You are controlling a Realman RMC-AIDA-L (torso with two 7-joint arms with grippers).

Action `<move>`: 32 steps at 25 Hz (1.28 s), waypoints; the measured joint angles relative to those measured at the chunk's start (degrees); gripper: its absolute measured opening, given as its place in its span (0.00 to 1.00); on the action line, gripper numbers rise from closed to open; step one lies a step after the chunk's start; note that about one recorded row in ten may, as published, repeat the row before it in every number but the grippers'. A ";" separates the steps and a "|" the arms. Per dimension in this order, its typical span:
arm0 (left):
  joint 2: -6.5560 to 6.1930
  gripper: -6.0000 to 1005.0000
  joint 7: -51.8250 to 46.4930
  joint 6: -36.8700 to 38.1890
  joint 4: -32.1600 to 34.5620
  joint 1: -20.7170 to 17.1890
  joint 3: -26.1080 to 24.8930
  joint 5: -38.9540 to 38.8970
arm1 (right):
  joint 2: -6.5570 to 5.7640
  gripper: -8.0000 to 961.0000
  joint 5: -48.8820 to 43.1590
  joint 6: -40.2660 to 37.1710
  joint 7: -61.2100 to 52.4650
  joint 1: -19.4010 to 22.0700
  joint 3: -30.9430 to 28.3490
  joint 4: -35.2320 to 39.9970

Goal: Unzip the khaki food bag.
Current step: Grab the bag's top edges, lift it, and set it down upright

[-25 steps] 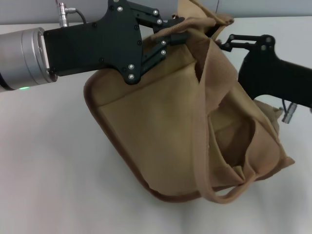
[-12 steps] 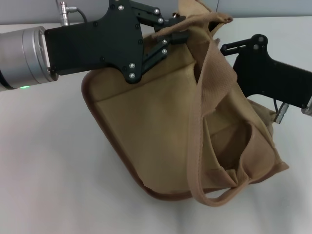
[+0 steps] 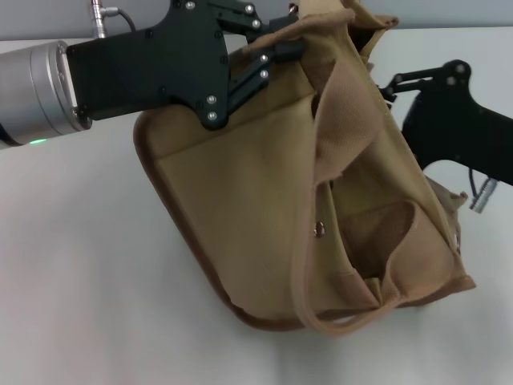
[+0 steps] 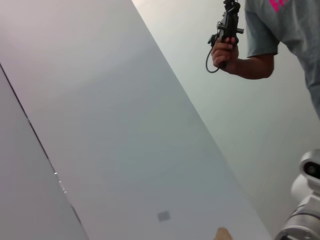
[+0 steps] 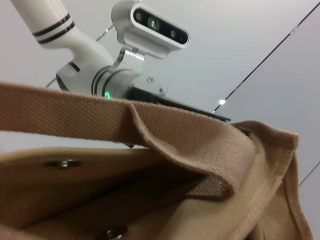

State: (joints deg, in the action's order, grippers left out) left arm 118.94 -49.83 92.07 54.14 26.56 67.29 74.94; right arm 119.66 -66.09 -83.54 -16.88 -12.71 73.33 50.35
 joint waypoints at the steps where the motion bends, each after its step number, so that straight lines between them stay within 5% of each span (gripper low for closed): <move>1: 0.01 0.10 0.00 -0.06 -0.05 -0.05 -0.04 -0.16 | -0.07 0.01 -0.04 -1.22 0.00 0.87 -0.96 -0.05; 20: -0.18 0.10 0.25 -1.85 -0.66 0.33 0.39 -1.69 | -0.05 0.01 1.11 -9.20 0.08 4.39 -8.68 -4.27; 32: -0.19 0.10 0.27 -1.47 -0.61 0.52 0.96 -1.80 | -0.01 0.19 6.51 -6.40 6.82 -1.48 -9.70 -10.76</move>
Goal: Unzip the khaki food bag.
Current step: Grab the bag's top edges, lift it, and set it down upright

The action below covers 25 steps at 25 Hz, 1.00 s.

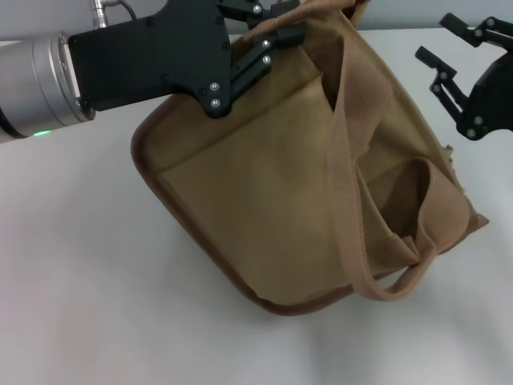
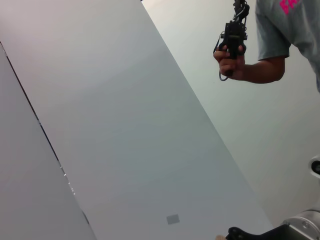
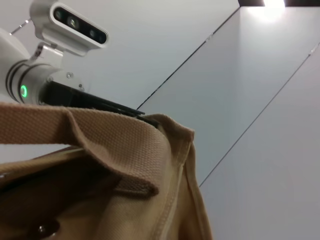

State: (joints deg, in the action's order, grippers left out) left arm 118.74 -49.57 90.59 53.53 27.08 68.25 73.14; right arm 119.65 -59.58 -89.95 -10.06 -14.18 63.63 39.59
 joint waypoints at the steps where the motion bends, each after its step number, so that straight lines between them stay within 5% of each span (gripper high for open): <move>1: 0.00 0.10 0.00 0.00 0.00 0.00 0.00 0.00 | 0.00 0.22 0.00 0.00 0.00 0.00 0.00 0.00; 21: 0.08 0.10 0.00 -0.22 -0.03 0.02 0.24 0.00 | -0.19 0.58 -6.91 -0.15 -8.68 -2.31 2.60 -3.12; 25: 0.15 0.10 0.00 -0.16 -0.05 0.13 0.25 0.00 | -0.28 0.58 -8.04 -0.28 -11.28 -2.61 2.68 -2.50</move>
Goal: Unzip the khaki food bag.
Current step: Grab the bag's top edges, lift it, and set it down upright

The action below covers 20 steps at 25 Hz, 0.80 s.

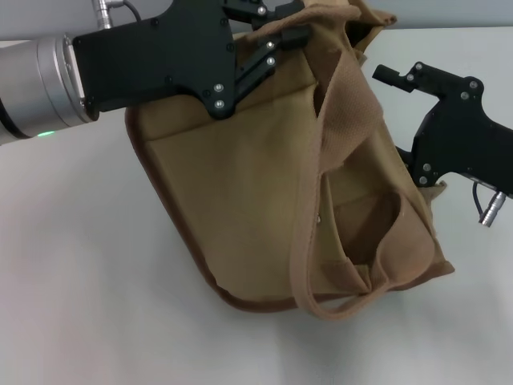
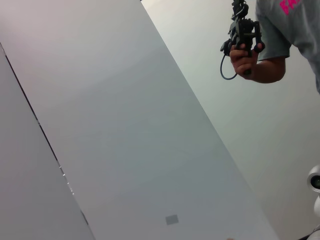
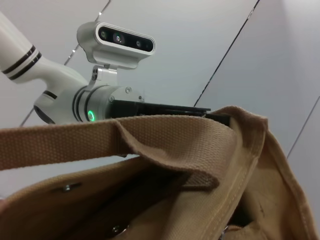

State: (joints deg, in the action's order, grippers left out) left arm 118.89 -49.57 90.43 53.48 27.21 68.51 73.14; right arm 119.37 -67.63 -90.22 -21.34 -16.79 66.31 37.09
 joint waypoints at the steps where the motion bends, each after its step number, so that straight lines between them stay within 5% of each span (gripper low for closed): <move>1: 0.01 0.10 0.00 0.04 -0.01 0.11 0.10 0.00 | 0.00 0.58 -0.18 0.03 -0.29 -0.15 0.00 0.10; 11: -0.06 0.10 0.00 -0.06 -0.05 0.69 1.30 -0.07 | 0.25 0.58 -0.71 1.30 -1.97 -2.90 2.03 -1.45; 20: -0.06 0.10 0.00 -0.16 0.14 0.74 1.30 -0.15 | -0.03 0.58 -0.82 1.80 -6.34 -0.82 3.49 1.43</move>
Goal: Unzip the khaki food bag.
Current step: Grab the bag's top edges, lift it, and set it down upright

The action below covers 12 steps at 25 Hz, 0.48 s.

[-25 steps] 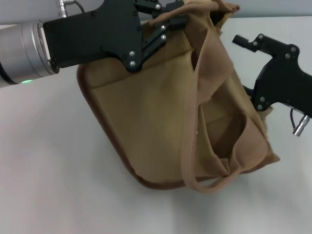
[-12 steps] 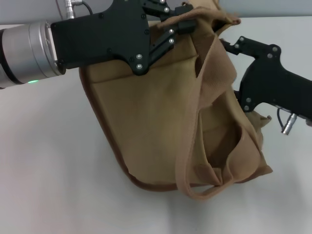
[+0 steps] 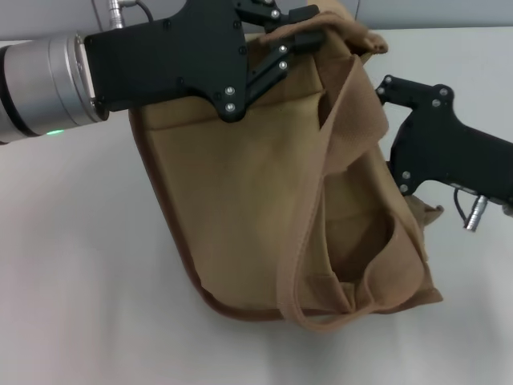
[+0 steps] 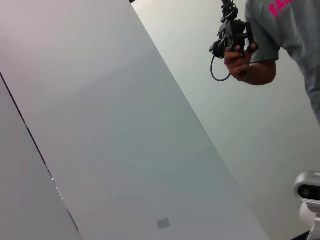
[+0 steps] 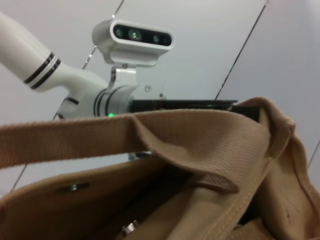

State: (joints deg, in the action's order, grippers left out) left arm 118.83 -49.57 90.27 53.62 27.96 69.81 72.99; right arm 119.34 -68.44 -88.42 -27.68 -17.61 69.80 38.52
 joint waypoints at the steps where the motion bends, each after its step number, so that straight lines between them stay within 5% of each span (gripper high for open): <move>1: 0.00 0.10 0.00 -0.01 0.03 0.00 -0.01 -0.02 | -0.02 0.58 -0.02 0.00 -1.54 0.41 0.07 0.98; 12: 0.00 0.10 0.00 0.00 -0.04 0.17 -0.06 -0.04 | -0.09 0.58 -2.29 -1.76 -8.26 1.12 0.07 3.67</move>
State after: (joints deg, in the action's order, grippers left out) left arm 118.83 -49.57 90.27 53.58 28.13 69.75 72.94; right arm 119.26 -70.73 -90.18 -35.94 -16.49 69.87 42.19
